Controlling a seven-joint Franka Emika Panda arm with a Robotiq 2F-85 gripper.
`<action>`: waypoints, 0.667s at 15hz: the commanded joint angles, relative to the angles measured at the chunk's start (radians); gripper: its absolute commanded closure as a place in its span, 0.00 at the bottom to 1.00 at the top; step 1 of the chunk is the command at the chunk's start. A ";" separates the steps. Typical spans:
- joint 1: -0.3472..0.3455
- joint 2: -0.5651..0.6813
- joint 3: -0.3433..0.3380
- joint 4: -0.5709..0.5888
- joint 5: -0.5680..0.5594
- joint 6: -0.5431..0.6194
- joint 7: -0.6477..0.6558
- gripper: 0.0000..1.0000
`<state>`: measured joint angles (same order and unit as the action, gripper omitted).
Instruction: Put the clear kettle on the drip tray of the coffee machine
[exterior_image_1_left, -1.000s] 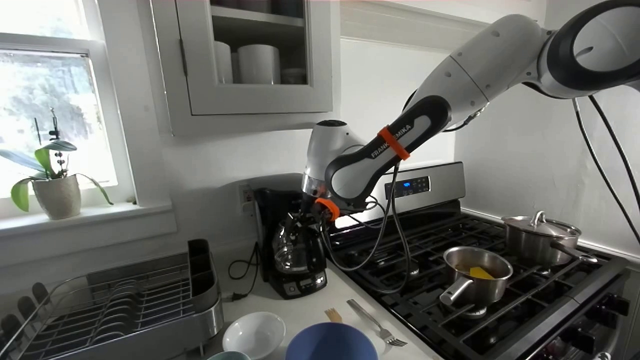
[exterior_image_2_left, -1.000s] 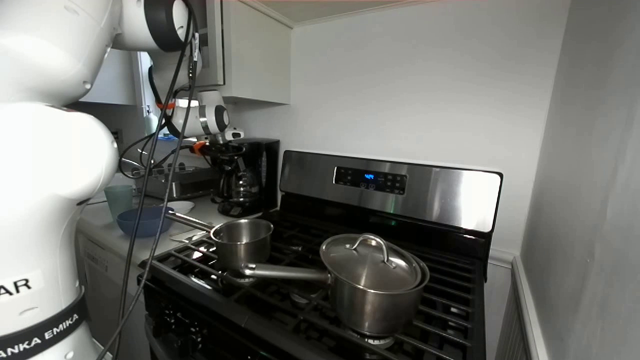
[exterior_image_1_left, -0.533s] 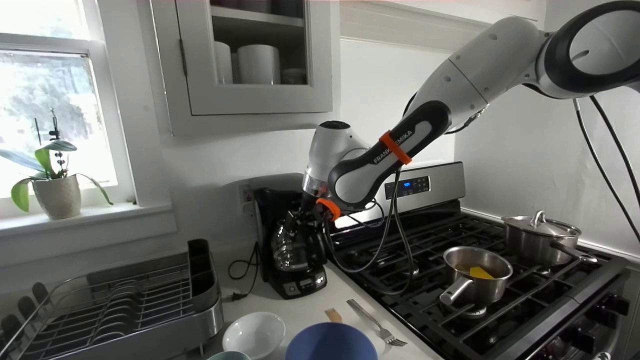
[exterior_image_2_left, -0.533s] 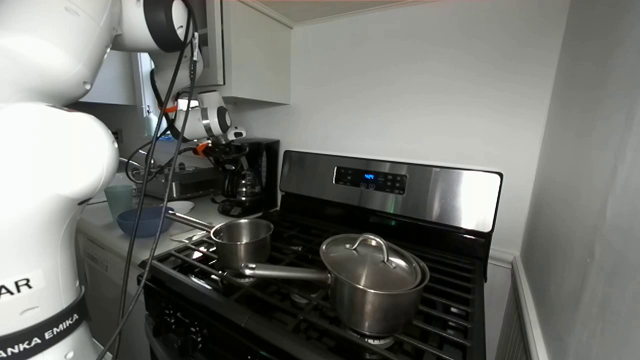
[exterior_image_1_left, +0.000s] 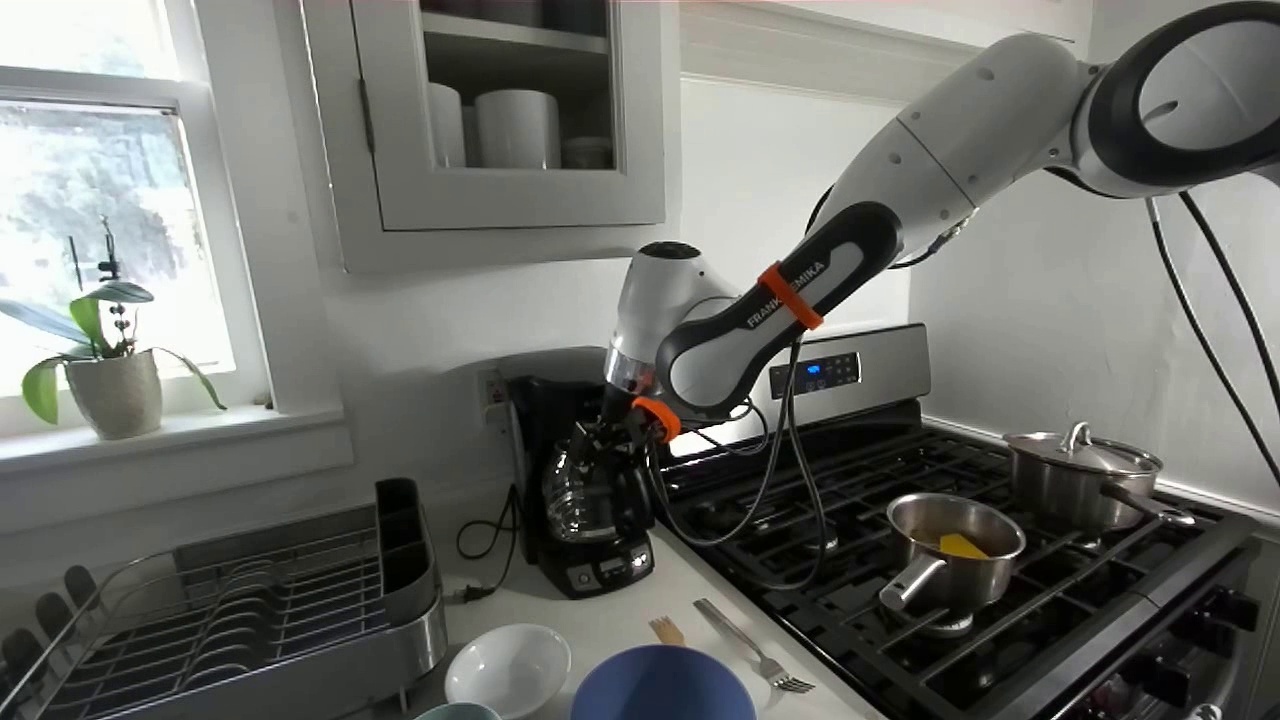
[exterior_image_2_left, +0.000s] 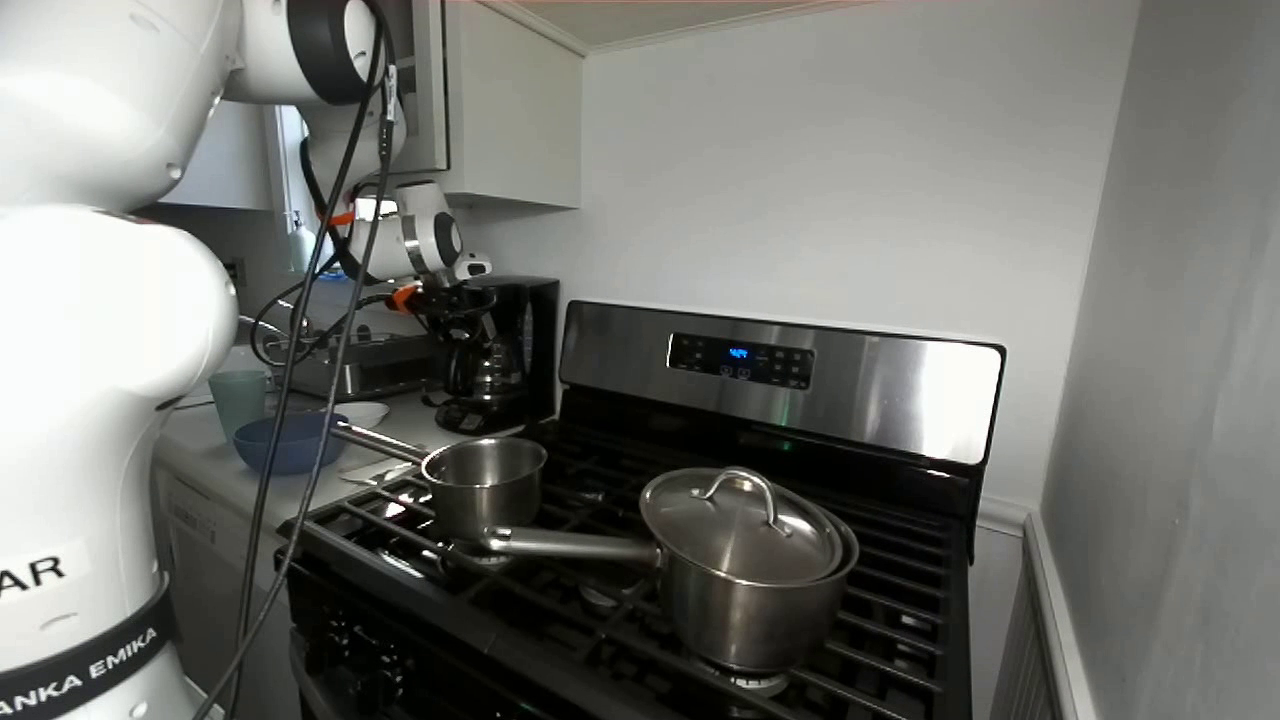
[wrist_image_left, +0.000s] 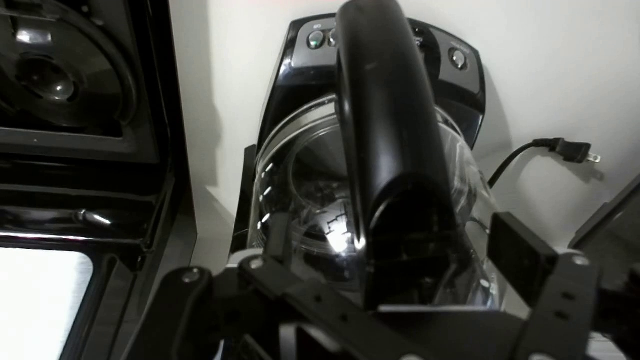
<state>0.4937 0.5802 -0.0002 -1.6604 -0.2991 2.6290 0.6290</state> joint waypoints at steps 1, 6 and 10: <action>0.001 0.028 -0.013 0.012 0.006 0.055 -0.005 0.00; 0.008 0.064 -0.042 0.003 0.012 0.171 -0.008 0.00; 0.008 0.072 -0.034 -0.005 0.053 0.205 -0.019 0.00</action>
<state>0.4945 0.6445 -0.0290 -1.6619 -0.2921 2.8031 0.6277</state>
